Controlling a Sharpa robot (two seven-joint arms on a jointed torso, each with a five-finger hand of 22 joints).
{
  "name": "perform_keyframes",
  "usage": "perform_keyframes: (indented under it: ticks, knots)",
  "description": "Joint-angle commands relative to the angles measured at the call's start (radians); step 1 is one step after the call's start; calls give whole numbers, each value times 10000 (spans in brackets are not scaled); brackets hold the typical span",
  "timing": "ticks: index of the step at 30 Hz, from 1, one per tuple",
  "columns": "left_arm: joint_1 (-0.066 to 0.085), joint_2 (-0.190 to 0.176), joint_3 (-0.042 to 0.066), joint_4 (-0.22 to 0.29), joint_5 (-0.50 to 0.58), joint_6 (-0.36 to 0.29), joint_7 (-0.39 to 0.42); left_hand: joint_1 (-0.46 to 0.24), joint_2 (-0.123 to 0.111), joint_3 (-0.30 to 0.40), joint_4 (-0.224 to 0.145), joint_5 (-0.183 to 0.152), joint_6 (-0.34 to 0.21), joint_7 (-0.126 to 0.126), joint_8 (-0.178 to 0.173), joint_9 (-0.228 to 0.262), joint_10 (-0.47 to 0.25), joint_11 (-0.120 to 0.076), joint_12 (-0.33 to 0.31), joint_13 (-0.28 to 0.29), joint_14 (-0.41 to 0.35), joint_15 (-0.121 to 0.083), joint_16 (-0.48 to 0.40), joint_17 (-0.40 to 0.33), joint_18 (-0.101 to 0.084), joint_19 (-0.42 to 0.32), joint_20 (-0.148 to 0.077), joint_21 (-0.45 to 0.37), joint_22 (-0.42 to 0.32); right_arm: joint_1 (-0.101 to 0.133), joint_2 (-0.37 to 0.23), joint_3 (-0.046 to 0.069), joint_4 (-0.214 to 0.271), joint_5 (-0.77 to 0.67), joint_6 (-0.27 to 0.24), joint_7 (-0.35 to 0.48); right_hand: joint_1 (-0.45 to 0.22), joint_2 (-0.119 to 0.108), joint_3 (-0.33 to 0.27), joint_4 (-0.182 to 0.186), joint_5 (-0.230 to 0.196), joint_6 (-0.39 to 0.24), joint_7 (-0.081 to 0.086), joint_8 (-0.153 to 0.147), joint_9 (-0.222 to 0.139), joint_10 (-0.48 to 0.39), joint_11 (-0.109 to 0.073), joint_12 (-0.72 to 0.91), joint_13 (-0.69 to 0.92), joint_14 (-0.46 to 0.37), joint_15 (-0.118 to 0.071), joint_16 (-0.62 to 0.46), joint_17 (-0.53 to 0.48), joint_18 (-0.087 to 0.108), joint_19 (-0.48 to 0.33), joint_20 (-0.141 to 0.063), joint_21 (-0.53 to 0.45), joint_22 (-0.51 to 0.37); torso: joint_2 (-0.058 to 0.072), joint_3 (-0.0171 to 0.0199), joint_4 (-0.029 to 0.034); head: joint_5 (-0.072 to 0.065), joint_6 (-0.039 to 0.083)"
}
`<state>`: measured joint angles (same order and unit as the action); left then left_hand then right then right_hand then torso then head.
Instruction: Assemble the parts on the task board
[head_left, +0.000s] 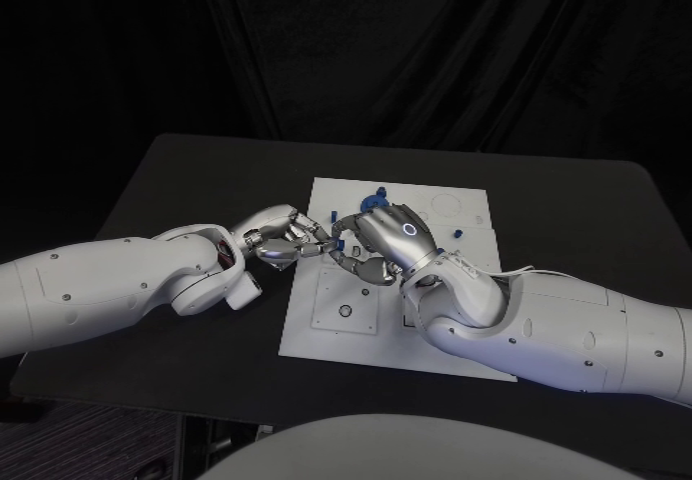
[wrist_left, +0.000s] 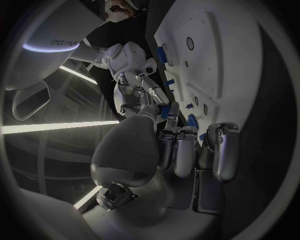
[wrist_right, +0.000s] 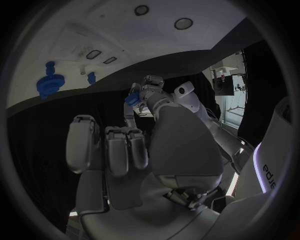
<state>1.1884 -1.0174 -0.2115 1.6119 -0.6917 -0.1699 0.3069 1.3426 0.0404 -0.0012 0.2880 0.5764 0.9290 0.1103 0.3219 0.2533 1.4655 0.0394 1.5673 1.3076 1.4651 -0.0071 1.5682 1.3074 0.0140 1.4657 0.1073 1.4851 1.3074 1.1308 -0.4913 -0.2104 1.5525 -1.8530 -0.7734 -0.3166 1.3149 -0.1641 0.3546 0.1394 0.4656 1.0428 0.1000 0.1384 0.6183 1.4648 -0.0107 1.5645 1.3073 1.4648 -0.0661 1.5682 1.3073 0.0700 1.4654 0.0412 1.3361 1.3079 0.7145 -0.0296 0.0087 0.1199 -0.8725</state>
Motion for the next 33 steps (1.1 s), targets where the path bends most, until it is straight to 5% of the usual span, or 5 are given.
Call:
perform_keyframes:
  ticks: [1, 9, 23, 31, 33]
  knots:
    - [-28, 38, 9, 9, 74, 264, 22, 437, -94, 180, -43, 251, 20, -113, 283, 130, 1053, -126, 35, 2632, 1057, -115, 26, 2634, 167, 146, -119, -46, 2186, -3, 15, 3, 37, 66, 103, 115, 34, 52, 33, 45, -63, 401, -446, 58, 580, 1060, -41, 63, 2635, 1060, -72, 25, 2635, -147, 43, -29, -28, 1904, 2, 8, -2, -2, -2]
    - [-41, 69, 9, 1, 74, 390, -144, 833, -187, 385, -38, 326, -101, -145, 683, 327, 1053, -161, 35, 2632, 1057, -148, 26, 2634, 166, 151, -160, -62, 2195, -3, 82, 3, 27, 80, 398, 284, 16, 38, 36, 72, -349, 359, -425, 6, 572, 1060, -23, 63, 2635, 1060, -57, 25, 2635, -143, 28, -22, -50, 1897, 10, 10, -14, 66, -2]
    - [-55, 52, 9, -33, 74, 441, -386, 1746, -271, 1211, -151, 1016, -50, -287, 1715, 894, 1053, -302, 35, 2632, 1057, -273, 26, 2634, 161, 183, -281, -71, 2231, -4, 1, 1, 47, 82, 1248, 378, -94, -182, -146, 410, -1678, -483, 20, -775, -192, 1060, 366, 63, 2635, 1060, 267, 25, 2635, -85, -144, 246, -375, 1801, 5, 11, 6, 83, -2]
    - [-70, 81, 9, -79, 74, 460, -628, 1807, -360, 1473, -119, 1215, 31, -313, 1857, 968, 1053, -327, 35, 2632, 1057, -298, 26, 2634, 167, 167, -304, -96, 2226, -2, -281, 0, 207, 82, 1380, 369, -140, -359, -896, 962, -3030, -2455, 101, -775, -1568, 1060, 278, 63, 2635, 1060, 220, 25, 2635, -19, -281, 249, -657, 1729, 6, 11, -8, 37, -2]
    - [-75, 98, 9, -85, 74, 426, -731, 1807, -360, 1482, -117, 1217, 37, -314, 1861, 969, 1053, -328, 35, 2632, 1057, -299, 26, 2634, 165, 172, -305, -91, 2228, 1, -438, 0, 301, 82, 1347, 372, 73, -490, -1353, 1454, -3310, -3328, 53, -741, -2274, 1060, 252, 63, 2635, 1060, 179, 25, 2635, -5, -319, 229, -751, 1708, 5, 13, -12, 36, -2]
